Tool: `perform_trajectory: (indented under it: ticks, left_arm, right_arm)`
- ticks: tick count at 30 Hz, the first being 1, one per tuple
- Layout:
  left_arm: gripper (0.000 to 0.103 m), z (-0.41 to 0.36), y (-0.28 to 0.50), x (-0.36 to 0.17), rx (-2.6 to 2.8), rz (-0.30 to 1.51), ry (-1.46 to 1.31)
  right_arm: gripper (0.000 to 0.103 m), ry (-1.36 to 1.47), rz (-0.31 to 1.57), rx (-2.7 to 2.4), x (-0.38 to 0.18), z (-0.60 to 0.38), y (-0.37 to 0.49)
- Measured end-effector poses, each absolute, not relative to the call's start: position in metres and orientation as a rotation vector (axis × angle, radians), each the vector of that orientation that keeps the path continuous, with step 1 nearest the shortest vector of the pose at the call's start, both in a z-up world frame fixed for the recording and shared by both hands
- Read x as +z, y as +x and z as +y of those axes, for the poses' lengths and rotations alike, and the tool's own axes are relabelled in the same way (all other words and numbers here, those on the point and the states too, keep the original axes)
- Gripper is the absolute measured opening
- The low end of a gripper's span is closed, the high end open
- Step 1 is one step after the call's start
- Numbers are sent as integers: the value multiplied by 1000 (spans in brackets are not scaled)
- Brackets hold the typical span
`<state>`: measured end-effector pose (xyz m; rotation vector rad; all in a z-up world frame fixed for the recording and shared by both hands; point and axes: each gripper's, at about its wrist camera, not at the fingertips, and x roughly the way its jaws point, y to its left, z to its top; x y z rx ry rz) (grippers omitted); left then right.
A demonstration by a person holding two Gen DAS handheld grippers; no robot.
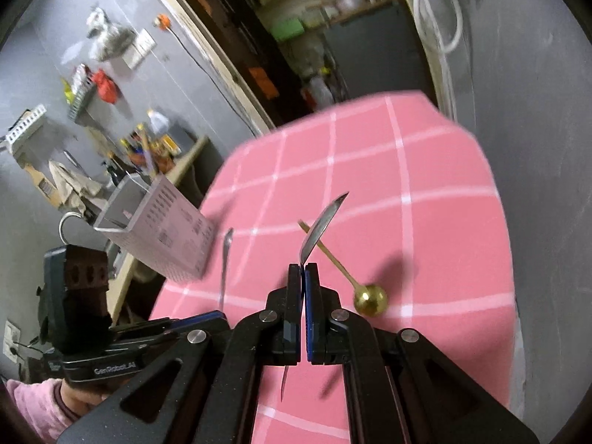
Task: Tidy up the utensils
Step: 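Lift the blade with the left tool while the right tool carries the spoon toward the holder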
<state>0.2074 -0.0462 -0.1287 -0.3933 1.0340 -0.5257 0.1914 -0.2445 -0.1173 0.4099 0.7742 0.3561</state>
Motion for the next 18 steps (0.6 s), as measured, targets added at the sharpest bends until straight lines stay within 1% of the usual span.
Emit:
perform_trajectory:
  ticks: [6, 10, 14, 18]
  left_arm:
    - [16, -24, 196, -78, -489, 860, -338]
    - [16, -13, 198, -48, -457, 768, -314]
    - [16, 18, 201, -14, -410, 667, -308]
    - [17, 44, 205, 14, -358, 578, -312]
  right_arm:
    - [2, 371, 618, 409, -75, -230, 187]
    - [2, 285, 487, 424, -40, -204, 187]
    - [2, 188, 353, 416, 0, -180, 184]
    - [2, 155, 236, 442, 33, -151, 189]
